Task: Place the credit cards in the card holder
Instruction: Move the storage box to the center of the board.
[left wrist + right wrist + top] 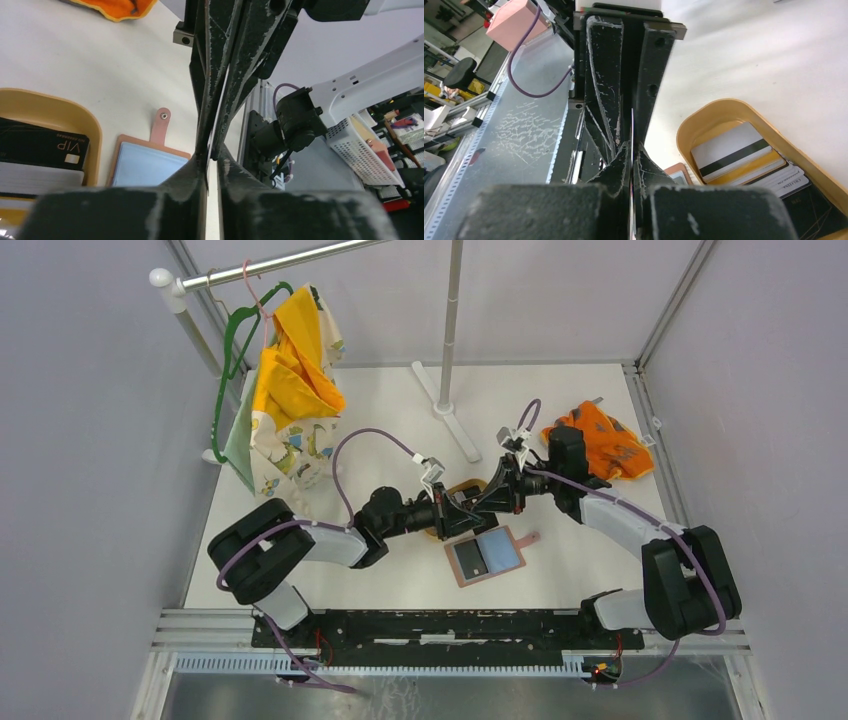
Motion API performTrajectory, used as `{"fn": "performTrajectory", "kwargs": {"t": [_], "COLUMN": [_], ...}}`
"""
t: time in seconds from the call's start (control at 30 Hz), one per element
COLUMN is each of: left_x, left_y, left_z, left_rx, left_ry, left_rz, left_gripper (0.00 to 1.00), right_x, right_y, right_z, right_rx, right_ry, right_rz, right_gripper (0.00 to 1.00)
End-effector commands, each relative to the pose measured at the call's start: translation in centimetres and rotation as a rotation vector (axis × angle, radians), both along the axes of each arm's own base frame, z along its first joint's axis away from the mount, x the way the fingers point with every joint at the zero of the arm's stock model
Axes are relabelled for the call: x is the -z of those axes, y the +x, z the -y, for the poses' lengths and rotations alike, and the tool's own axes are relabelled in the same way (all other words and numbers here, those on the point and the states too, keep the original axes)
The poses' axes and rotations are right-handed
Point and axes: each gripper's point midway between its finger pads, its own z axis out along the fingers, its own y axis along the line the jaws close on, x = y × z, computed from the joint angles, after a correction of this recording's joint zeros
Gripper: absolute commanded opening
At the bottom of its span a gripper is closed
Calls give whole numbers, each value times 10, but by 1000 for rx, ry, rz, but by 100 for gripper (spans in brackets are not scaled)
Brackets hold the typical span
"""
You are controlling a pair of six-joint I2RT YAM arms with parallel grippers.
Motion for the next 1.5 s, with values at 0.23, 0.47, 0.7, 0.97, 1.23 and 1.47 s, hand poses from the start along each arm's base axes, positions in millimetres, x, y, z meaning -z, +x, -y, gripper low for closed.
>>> {"fn": "performTrajectory", "kwargs": {"t": [0.23, 0.47, 0.7, 0.97, 1.23, 1.47], "left_x": [-21, -38, -49, -53, -69, -73], "left_y": [-11, -18, -15, -15, -13, -15], "left_z": [-8, -25, -39, -39, -55, -64], "left_rx": [23, -6, -61, -56, -99, -91], "left_ry": [-32, -38, -3, -1, -65, -58], "left_rz": [76, 134, 205, 215, 186, 197], "left_gripper": [2, 2, 2, 2, 41, 39], "right_x": [-17, -13, -10, -12, -12, -12], "right_y": [2, 2, -15, -33, -35, -37], "right_z": [2, 9, 3, -9, -12, -12], "right_rx": [-48, -35, -99, -188, -203, -214], "right_ry": [12, -7, 22, 49, 50, 59], "right_rz": [150, 199, 191, 176, 159, 152], "right_gripper": [53, 72, 66, 25, 0, 0]}}
